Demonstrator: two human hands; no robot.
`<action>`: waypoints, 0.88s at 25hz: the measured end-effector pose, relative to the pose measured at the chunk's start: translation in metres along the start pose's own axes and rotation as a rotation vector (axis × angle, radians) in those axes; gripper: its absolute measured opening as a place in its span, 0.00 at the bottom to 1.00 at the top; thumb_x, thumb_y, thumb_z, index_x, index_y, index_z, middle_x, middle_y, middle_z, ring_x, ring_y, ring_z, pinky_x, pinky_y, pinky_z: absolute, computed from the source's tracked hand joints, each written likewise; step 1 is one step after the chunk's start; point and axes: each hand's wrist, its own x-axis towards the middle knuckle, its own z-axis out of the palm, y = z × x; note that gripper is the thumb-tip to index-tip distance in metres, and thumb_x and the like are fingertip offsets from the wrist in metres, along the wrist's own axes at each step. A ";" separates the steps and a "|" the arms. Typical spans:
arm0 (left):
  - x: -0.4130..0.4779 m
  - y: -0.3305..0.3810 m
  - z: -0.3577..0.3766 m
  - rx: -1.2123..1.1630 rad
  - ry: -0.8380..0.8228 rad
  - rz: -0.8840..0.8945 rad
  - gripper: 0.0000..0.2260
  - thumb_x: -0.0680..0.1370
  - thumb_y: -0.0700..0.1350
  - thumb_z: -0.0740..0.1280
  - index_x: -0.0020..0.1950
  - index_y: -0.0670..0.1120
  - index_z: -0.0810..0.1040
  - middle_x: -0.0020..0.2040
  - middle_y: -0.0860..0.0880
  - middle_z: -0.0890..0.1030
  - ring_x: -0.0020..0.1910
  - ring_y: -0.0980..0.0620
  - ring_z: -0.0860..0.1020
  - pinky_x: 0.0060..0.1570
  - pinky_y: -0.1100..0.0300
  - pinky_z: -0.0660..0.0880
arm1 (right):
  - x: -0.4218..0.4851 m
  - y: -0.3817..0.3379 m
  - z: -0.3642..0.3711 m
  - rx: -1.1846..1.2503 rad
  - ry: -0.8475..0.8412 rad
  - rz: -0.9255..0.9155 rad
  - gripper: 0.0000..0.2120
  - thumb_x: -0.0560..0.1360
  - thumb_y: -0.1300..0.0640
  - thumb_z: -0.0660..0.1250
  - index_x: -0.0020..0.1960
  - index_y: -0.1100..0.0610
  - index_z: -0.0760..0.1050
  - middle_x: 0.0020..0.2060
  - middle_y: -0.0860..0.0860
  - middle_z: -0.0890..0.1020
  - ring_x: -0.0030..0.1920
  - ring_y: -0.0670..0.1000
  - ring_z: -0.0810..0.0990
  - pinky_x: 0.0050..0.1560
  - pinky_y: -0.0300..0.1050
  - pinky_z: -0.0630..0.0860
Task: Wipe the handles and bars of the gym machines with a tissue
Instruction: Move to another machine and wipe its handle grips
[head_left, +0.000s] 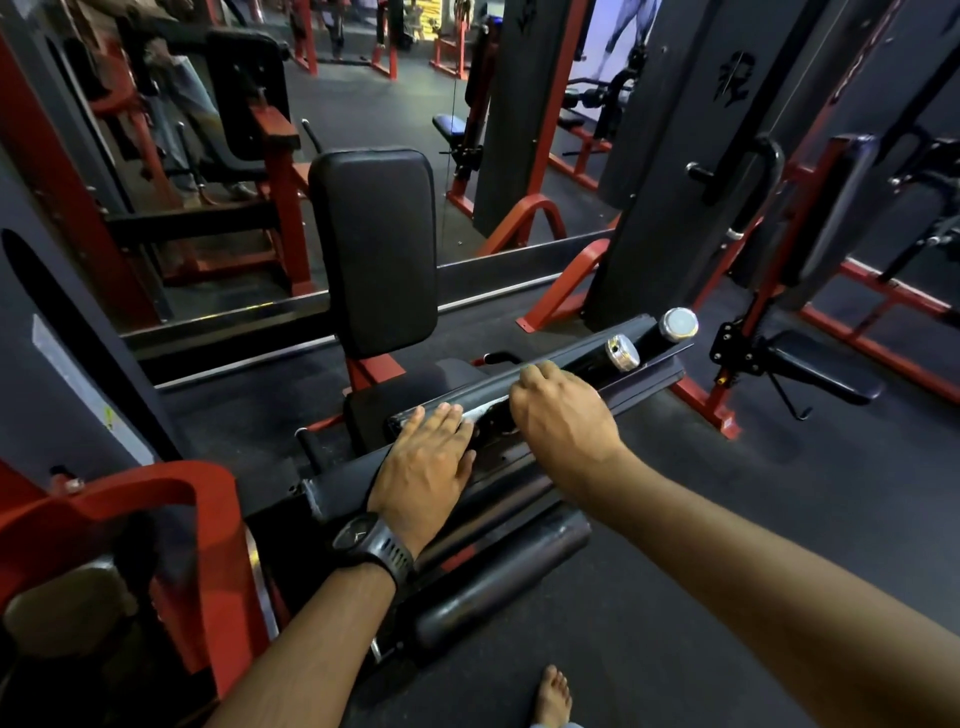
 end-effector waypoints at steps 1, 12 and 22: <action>0.000 -0.001 0.000 0.001 0.004 0.003 0.20 0.79 0.49 0.57 0.60 0.40 0.82 0.61 0.42 0.81 0.63 0.46 0.78 0.68 0.47 0.70 | 0.000 -0.003 -0.002 -0.024 -0.020 0.003 0.14 0.81 0.59 0.58 0.65 0.60 0.75 0.59 0.58 0.76 0.61 0.57 0.74 0.62 0.50 0.74; -0.001 -0.004 0.005 0.034 0.004 0.027 0.15 0.77 0.46 0.65 0.59 0.40 0.82 0.61 0.42 0.81 0.63 0.46 0.79 0.69 0.48 0.69 | 0.000 0.020 -0.036 -0.124 -0.090 0.082 0.14 0.82 0.59 0.60 0.66 0.61 0.73 0.59 0.59 0.76 0.58 0.57 0.75 0.57 0.49 0.75; -0.001 -0.001 -0.001 0.070 -0.034 0.018 0.18 0.73 0.43 0.75 0.60 0.39 0.81 0.60 0.42 0.82 0.63 0.45 0.79 0.66 0.45 0.72 | -0.033 0.043 -0.010 -0.131 0.303 0.006 0.19 0.77 0.63 0.52 0.57 0.63 0.80 0.53 0.58 0.79 0.54 0.57 0.77 0.57 0.51 0.76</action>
